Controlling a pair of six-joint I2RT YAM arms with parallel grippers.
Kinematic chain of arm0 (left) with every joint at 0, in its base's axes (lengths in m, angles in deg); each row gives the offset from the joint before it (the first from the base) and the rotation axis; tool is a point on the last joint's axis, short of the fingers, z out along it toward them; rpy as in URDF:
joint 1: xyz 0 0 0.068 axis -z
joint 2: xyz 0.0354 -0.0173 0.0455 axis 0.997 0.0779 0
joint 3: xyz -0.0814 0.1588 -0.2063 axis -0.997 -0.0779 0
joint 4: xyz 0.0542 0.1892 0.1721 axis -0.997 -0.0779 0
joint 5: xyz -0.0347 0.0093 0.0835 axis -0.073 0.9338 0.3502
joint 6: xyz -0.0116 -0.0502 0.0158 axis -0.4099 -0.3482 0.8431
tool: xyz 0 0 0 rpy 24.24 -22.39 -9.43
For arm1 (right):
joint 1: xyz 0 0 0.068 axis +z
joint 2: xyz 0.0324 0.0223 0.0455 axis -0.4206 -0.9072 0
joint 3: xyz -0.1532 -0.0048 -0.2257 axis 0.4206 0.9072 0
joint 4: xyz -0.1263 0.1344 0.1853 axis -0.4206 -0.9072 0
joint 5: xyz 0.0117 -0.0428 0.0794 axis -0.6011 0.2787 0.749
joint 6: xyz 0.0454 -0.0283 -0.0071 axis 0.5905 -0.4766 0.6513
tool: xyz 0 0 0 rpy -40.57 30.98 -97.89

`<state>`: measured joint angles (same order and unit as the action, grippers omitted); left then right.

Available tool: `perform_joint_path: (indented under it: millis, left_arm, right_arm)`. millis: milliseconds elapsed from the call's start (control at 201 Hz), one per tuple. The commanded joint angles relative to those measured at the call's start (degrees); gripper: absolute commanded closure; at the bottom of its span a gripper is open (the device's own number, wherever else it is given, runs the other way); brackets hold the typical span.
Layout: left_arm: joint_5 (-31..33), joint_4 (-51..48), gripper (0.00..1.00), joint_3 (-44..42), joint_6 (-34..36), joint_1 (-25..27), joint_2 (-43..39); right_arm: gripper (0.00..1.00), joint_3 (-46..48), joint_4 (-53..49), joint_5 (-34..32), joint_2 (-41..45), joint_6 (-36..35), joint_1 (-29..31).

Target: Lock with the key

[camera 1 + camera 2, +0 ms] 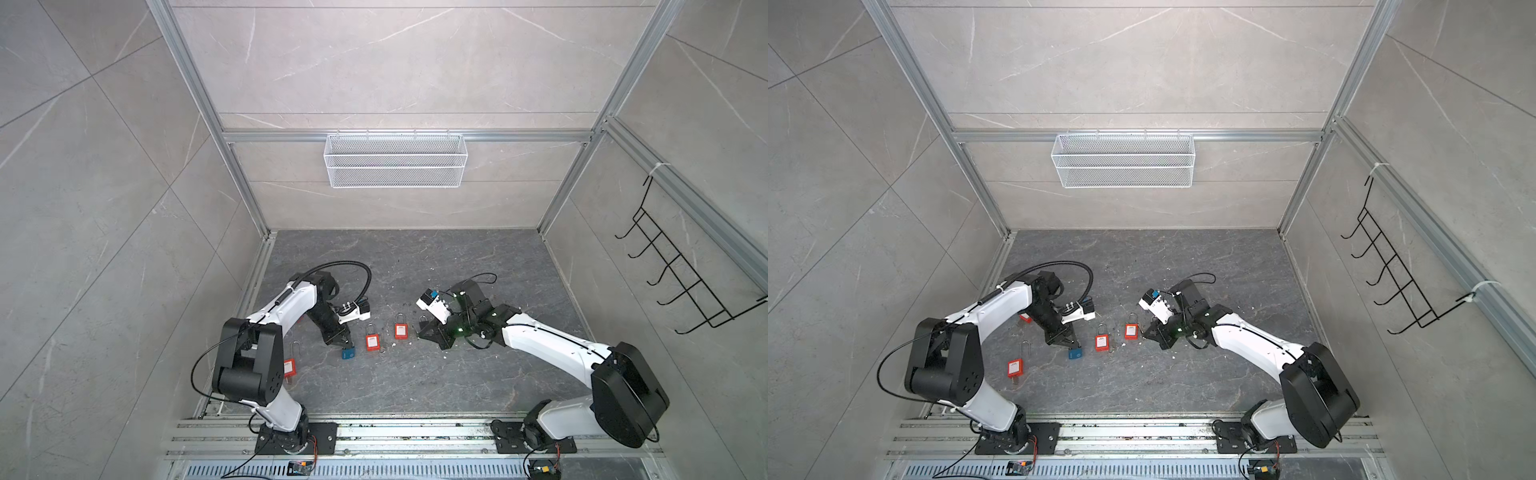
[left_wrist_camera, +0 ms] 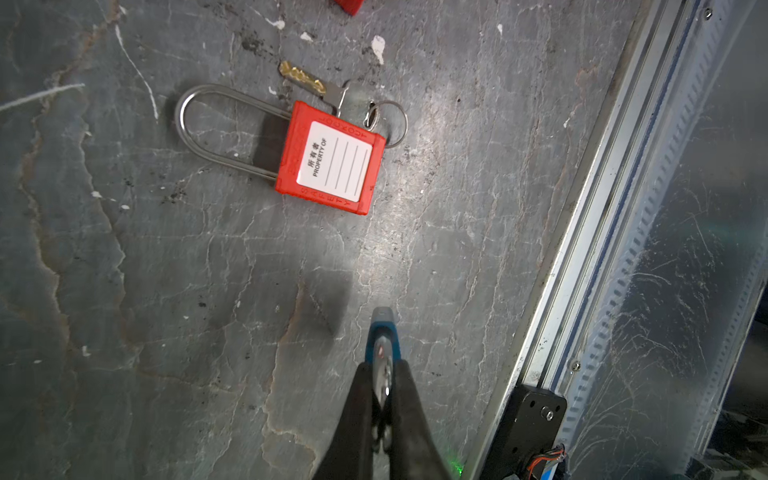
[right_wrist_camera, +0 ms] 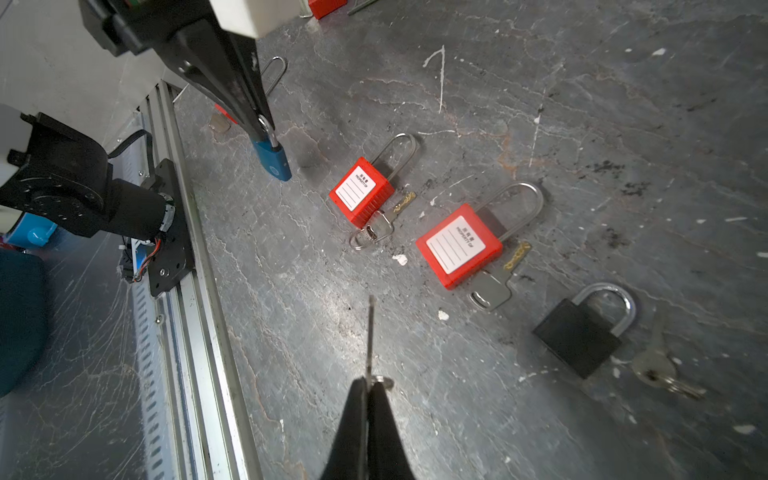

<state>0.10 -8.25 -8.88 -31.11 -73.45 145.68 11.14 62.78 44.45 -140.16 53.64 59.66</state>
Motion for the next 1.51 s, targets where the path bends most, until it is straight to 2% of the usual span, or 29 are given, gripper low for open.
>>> perform_joint_path:
  millis: [0, 254, 488, 573, 667, 752, 792, 931, 1060, 1160, 1265, 1369, 1508]
  left_arm:
    - [-2.01, -1.34, 1.0, 2.98, 2.6, -0.7, 2.93]
    - [-2.61, -2.37, 1.0, 8.32, 4.32, -1.01, 10.11]
    - [-1.36, -2.14, 1.0, 9.61, 5.32, -2.77, 14.65]
    - [-0.65, -1.08, 0.93, 9.54, 4.63, -2.87, 14.92]
    - [0.91, 0.41, 0.77, 9.5, 4.12, -2.85, 14.69]
    - [1.86, 2.18, 0.69, 9.4, 3.67, -2.98, 13.8]
    - [2.93, 3.45, 0.51, 9.39, 3.02, -2.96, 13.13]
    - [4.56, 9.31, 0.44, 9.64, -1.09, -3.19, 8.75]
    - [4.69, 15.69, 0.43, 9.52, -9.72, -3.32, 1.76]
    - [3.16, 22.43, 0.43, 7.51, -21.33, -3.2, -5.3]
    - [0.79, 32.0, 0.43, 1.06, -33.36, -3.29, -14.91]
    - [1.04, 38.97, 0.42, -5.92, -41.48, -3.22, -22.61]
    - [8.06, 42.09, 0.42, -6.84, -54.93, -0.04, -25.68]
  right_arm:
    - [1.0, 1.04, 1.8, 1.29, -1.19, 2.53, -0.1]
    - [1.0, 0.81, 3.14, 4.15, -3.58, 6.06, -0.07]
    - [1.0, -0.16, 3.99, 4.88, -5.28, 12.86, -0.05]
    - [1.0, -0.33, 4.48, 4.73, -5.17, 14.82, -0.07]
    - [1.0, -1.06, 4.12, 4.06, -4.99, 16.64, 0.02]
    - [1.0, -1.8, 3.88, 3.36, -4.9, 18.75, 0.02]
    - [1.0, -2.17, 3.82, 2.98, -4.95, 20.1, 0.02]
    - [1.0, -3.85, 2.76, 1.62, -4.9, 23.44, 0.79]
    - [1.0, -6.57, 0.15, -0.8, -5.22, 24.18, 3.56]
    - [1.0, -9.49, -1.66, -2.82, -6.99, 26.01, 5.57]
    - [1.0, -13.84, -3.84, -4.41, -10.44, 29.63, 7.06]
    - [1.0, -17.85, -4.89, -5.93, -14.23, 31.91, 9.02]
    - [1.0, -24.05, -6.64, -9.37, -19.96, 33.86, 12.48]
